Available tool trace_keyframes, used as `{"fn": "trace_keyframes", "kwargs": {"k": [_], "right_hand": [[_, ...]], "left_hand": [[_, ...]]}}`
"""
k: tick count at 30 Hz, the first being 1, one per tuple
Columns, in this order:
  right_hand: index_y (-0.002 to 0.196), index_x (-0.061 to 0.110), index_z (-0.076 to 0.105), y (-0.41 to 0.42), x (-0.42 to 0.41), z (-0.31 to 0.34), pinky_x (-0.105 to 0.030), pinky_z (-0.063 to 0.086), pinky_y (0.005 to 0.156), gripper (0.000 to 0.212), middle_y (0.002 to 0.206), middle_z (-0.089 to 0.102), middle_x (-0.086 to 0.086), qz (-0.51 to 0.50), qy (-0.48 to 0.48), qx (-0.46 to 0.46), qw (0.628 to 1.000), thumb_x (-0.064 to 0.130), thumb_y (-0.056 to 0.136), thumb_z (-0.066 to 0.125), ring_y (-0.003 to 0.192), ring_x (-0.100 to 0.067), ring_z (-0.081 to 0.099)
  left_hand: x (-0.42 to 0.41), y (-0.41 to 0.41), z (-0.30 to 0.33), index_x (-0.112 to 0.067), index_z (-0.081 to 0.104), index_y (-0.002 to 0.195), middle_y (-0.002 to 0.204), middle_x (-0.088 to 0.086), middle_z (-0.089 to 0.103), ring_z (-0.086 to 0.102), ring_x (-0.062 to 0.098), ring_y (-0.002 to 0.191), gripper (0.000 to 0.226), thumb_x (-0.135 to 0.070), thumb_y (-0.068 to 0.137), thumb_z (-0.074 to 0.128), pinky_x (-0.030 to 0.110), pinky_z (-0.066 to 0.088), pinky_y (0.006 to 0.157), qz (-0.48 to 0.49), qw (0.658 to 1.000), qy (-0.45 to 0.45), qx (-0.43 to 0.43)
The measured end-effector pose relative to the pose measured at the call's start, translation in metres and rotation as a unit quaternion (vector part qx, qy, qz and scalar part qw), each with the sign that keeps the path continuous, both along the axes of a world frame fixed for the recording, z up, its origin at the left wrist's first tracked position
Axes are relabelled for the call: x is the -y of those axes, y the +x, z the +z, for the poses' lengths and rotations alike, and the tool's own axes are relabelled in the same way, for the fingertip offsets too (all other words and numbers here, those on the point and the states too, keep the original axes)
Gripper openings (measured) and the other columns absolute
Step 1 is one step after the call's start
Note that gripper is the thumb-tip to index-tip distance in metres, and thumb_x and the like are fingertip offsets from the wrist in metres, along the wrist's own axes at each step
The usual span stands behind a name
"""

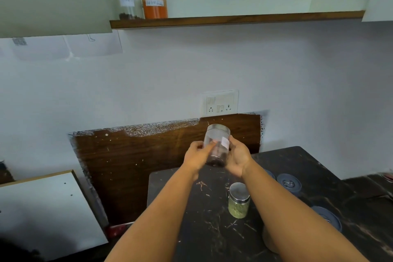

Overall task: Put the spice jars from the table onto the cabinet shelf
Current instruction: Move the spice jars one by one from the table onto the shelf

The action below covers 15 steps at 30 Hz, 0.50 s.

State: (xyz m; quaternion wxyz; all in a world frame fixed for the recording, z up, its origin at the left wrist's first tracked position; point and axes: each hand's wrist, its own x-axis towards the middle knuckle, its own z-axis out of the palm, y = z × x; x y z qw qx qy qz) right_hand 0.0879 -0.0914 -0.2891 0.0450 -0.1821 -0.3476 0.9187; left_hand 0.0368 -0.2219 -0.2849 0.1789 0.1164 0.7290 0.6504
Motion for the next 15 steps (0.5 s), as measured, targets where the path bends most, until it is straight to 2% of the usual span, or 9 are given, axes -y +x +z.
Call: {"fn": "trace_keyframes", "kwargs": {"k": [2, 3, 6, 7, 9, 11, 13, 15], "right_hand": [[0.129, 0.008, 0.056, -0.001, -0.002, 0.002, -0.055, 0.044, 0.101, 0.052, 0.120, 0.064, -0.025, -0.010, 0.021, -0.010, 1.000, 0.048, 0.098, 0.045, 0.111, -0.038, 0.063], [0.130, 0.009, 0.057, -0.002, -0.002, 0.004, -0.055, 0.043, 0.103, 0.056, 0.123, 0.063, -0.023, -0.009, 0.041, -0.011, 0.999, 0.052, 0.095, 0.048, 0.113, -0.037, 0.062], [0.131, 0.012, 0.058, -0.003, -0.002, 0.010, -0.054, 0.042, 0.104, 0.063, 0.125, 0.062, -0.022, 0.002, 0.085, -0.018, 0.996, 0.057, 0.087, 0.058, 0.116, -0.036, 0.061], [0.131, 0.012, 0.058, -0.003, -0.001, 0.012, -0.054, 0.042, 0.104, 0.064, 0.125, 0.063, -0.021, 0.005, 0.093, -0.022, 0.995, 0.057, 0.085, 0.060, 0.116, -0.036, 0.061], [0.128, 0.014, 0.060, -0.005, 0.000, 0.016, -0.055, 0.041, 0.103, 0.065, 0.123, 0.064, -0.020, 0.013, 0.102, -0.032, 0.994, 0.062, 0.084, 0.056, 0.115, -0.036, 0.061], [0.122, 0.017, 0.064, -0.006, 0.000, 0.022, -0.054, 0.041, 0.103, 0.066, 0.119, 0.067, -0.018, 0.021, 0.100, -0.035, 0.994, 0.069, 0.088, 0.041, 0.114, -0.036, 0.061], [0.119, 0.020, 0.065, -0.007, -0.002, 0.030, -0.050, 0.044, 0.101, 0.065, 0.117, 0.068, -0.016, 0.026, 0.106, -0.042, 0.993, 0.068, 0.092, 0.031, 0.112, -0.034, 0.062], [0.118, 0.022, 0.065, -0.007, -0.003, 0.038, -0.048, 0.045, 0.098, 0.060, 0.119, 0.067, -0.015, 0.029, 0.130, -0.049, 0.990, 0.064, 0.095, 0.029, 0.113, -0.033, 0.060]], "left_hand": [[0.002, 0.003, 0.006, -0.017, 0.034, 0.132, 0.113, 0.009, 0.061, 0.066, 0.020, 0.097, 0.056, -0.036, 0.091, 0.066, 0.029, 0.053, 0.076, -0.017, 0.995, 0.084, 0.057], [0.002, 0.005, 0.007, -0.016, 0.035, 0.131, 0.114, 0.011, 0.061, 0.065, 0.022, 0.098, 0.048, -0.033, 0.094, 0.061, 0.032, 0.054, 0.080, -0.035, 0.991, 0.104, 0.074], [-0.002, 0.009, 0.004, -0.016, 0.045, 0.133, 0.122, 0.012, 0.062, 0.060, 0.024, 0.112, 0.039, -0.037, 0.100, 0.046, 0.042, 0.045, 0.103, -0.072, 0.986, 0.117, 0.093], [-0.003, 0.010, 0.004, -0.019, 0.048, 0.133, 0.124, 0.009, 0.063, 0.058, 0.022, 0.114, 0.039, -0.040, 0.101, 0.042, 0.042, 0.041, 0.106, -0.070, 0.988, 0.104, 0.091], [-0.005, 0.011, 0.008, -0.026, 0.052, 0.128, 0.122, 0.001, 0.064, 0.056, 0.016, 0.113, 0.039, -0.048, 0.101, 0.035, 0.038, 0.041, 0.102, -0.051, 0.993, 0.072, 0.075], [-0.005, 0.010, 0.015, -0.030, 0.052, 0.125, 0.118, -0.001, 0.065, 0.057, 0.015, 0.110, 0.038, -0.051, 0.102, 0.031, 0.036, 0.042, 0.099, -0.038, 0.995, 0.072, 0.063], [-0.006, 0.006, 0.020, -0.027, 0.047, 0.131, 0.122, 0.001, 0.062, 0.058, 0.016, 0.109, 0.037, -0.046, 0.104, 0.030, 0.034, 0.045, 0.097, -0.026, 0.996, 0.075, 0.047], [-0.005, 0.005, 0.023, -0.025, 0.039, 0.135, 0.124, 0.004, 0.059, 0.058, 0.017, 0.108, 0.035, -0.041, 0.105, 0.031, 0.034, 0.047, 0.096, -0.016, 0.996, 0.080, 0.035]]}}
